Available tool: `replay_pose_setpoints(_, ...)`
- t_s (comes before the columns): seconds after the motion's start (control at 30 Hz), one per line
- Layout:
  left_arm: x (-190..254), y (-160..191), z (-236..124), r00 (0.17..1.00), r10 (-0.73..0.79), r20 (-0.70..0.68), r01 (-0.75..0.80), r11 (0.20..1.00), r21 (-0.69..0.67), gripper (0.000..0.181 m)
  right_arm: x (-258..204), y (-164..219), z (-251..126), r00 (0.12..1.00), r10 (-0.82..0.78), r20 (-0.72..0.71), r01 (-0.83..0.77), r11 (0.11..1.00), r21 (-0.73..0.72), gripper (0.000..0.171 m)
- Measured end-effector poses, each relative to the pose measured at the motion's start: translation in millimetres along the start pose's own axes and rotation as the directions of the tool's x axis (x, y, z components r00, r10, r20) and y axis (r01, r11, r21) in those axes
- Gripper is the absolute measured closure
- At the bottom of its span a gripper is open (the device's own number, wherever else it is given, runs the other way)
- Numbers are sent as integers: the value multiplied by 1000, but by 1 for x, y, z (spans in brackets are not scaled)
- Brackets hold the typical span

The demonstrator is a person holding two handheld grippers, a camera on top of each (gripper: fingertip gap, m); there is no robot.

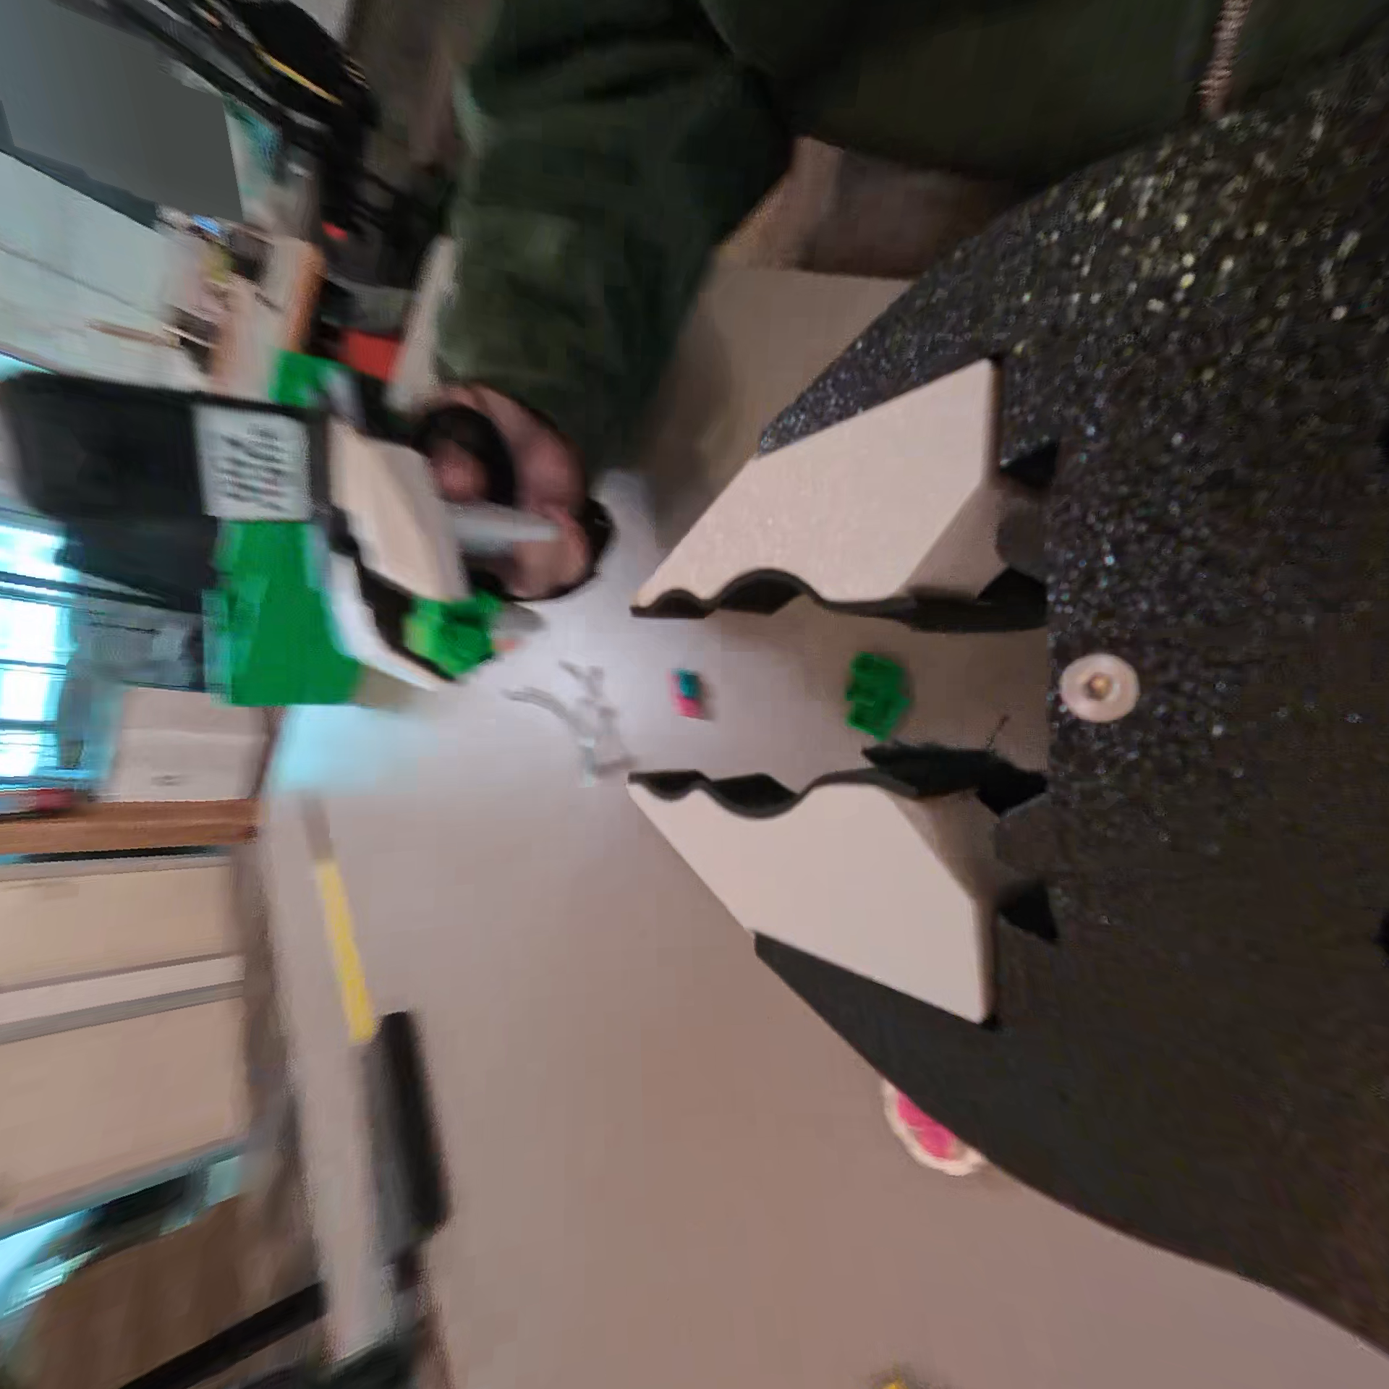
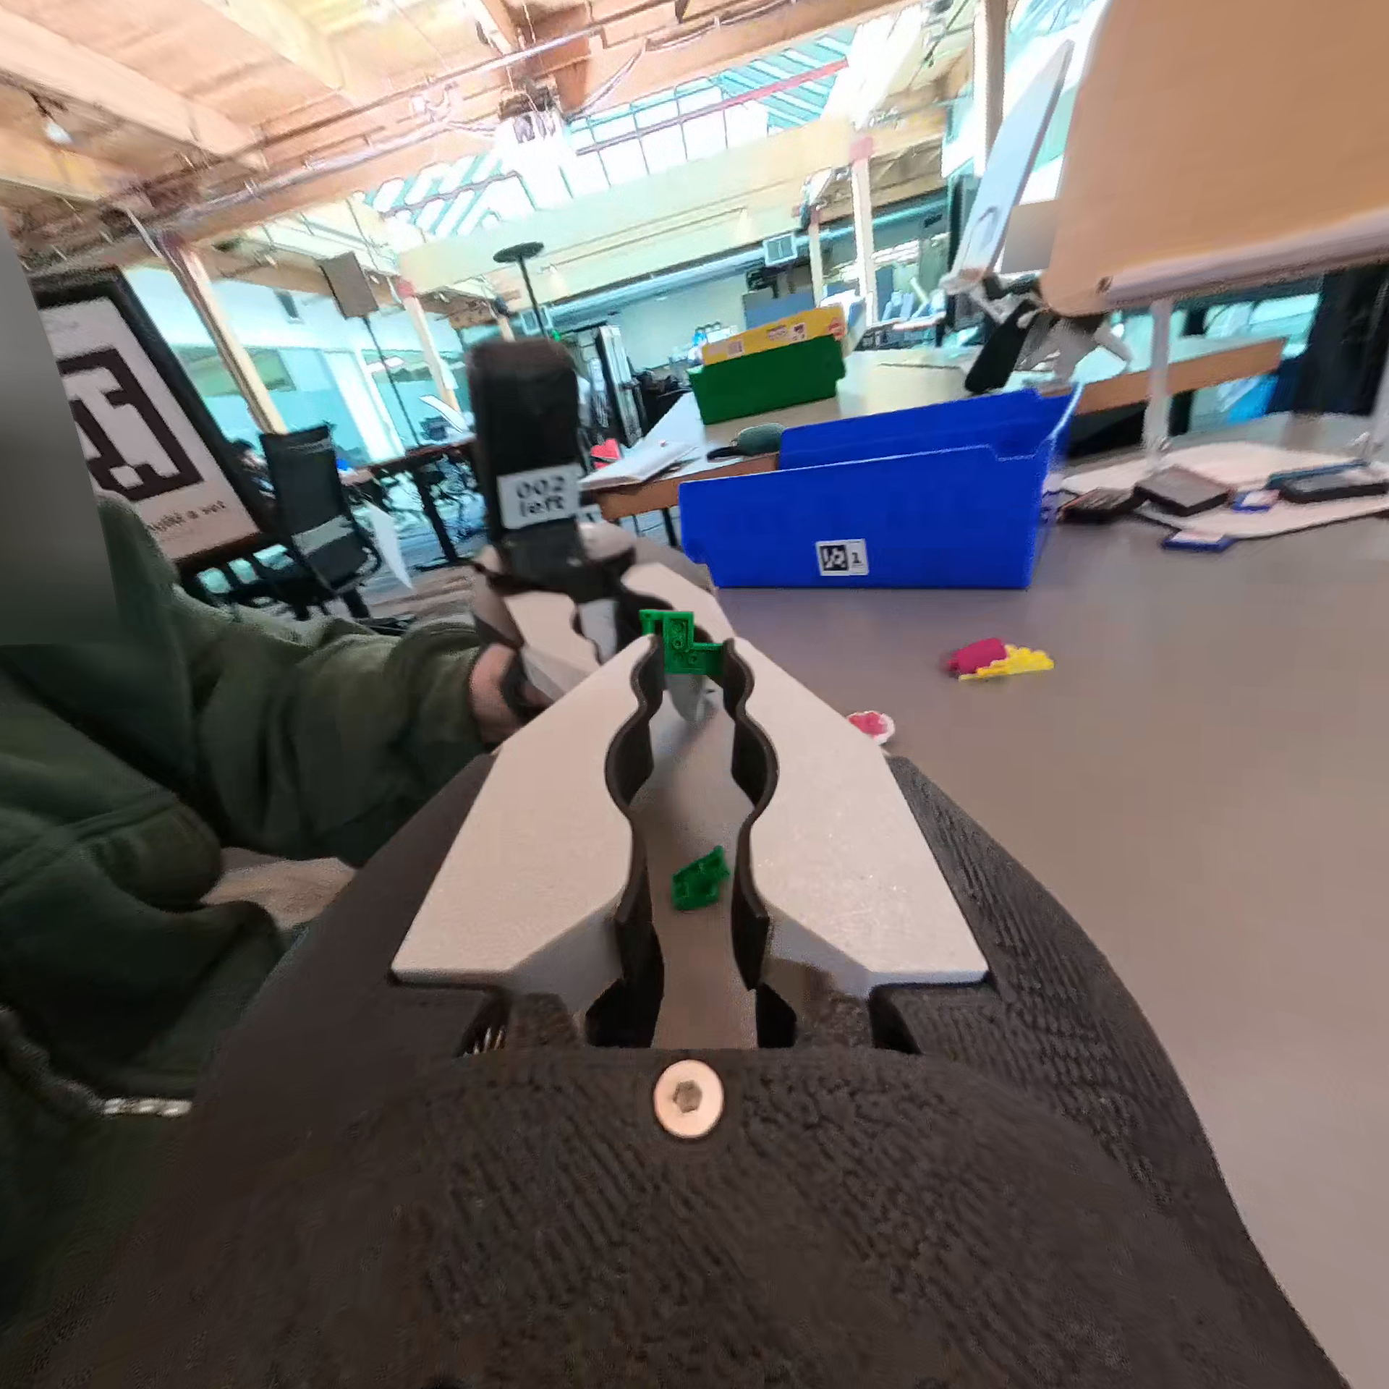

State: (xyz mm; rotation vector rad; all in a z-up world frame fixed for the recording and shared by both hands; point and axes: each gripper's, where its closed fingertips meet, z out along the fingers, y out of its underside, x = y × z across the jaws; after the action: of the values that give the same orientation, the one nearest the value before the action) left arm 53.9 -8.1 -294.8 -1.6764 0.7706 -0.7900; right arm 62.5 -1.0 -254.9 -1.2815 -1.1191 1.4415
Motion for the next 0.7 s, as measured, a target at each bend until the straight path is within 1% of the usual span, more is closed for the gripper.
replay_pose_setpoints(0.03, 5, -14, -3, 1000, 8, 0, -8, 998, 62, 147, -1, 2, 2, 999, -44, -22, 44, 999, -10, 158)
replay_pose_setpoints(0.1, 16, -29, -7, 999, 10, -31, -6, 993, 122, 158, -4, 5, 7, 992, -120, -45, 119, 992, -30, 158)
replay_pose_setpoints(0.13, 20, -32, -8, 999, 0, -51, 6, 992, 129, 164, -6, 5, 9, 987, -147, -57, 146, 989, -30, 158)
replay_pose_setpoints(0.17, 20, -33, -8, 998, -14, -58, 21, 991, 129, 164, -7, 4, 10, 983, -170, -64, 168, 985, -28, 158)
replay_pose_setpoints(0.23, 19, -34, -11, 998, -23, -60, 31, 990, 140, 175, -9, 2, 10, 975, -209, -75, 208, 978, -20, 158)
replay_pose_setpoints(0.27, 19, -35, -11, 997, -30, -68, 40, 988, 148, 176, -10, 1, 10, 969, -231, -85, 230, 973, -21, 158)
replay_pose_setpoints(0.37, 20, -36, -11, 993, -71, -97, 86, 982, 168, 176, -11, -1, 10, 940, -319, -122, 318, 948, -34, 158)
replay_pose_setpoints(0.43, 20, -38, -11, 989, -91, -116, 112, 976, 186, 175, -11, -2, 10, 905, -397, -155, 393, 918, -56, 158)
replay_pose_setpoints(0.5, 21, -39, -12, 986, -100, -130, 126, 971, 205, 169, -11, -3, 10, 867, -461, -190, 455, 887, -79, 158)
replay_pose_setpoints(0.53, 22, -40, -11, 986, -102, -132, 128, 970, 208, 169, -12, -3, 10, 853, -484, -197, 477, 875, -86, 158)
replay_pose_setpoints(0.57, 20, -39, -11, 987, -101, -121, 125, 970, 209, 173, -12, -3, 10, 841, -502, -201, 494, 865, -94, 158)
replay_pose_setpoints(0.7, 20, -39, -11, 993, -78, -94, 97, 970, 221, 174, -13, -2, 10, 781, -588, -212, 570, 809, -147, 158)
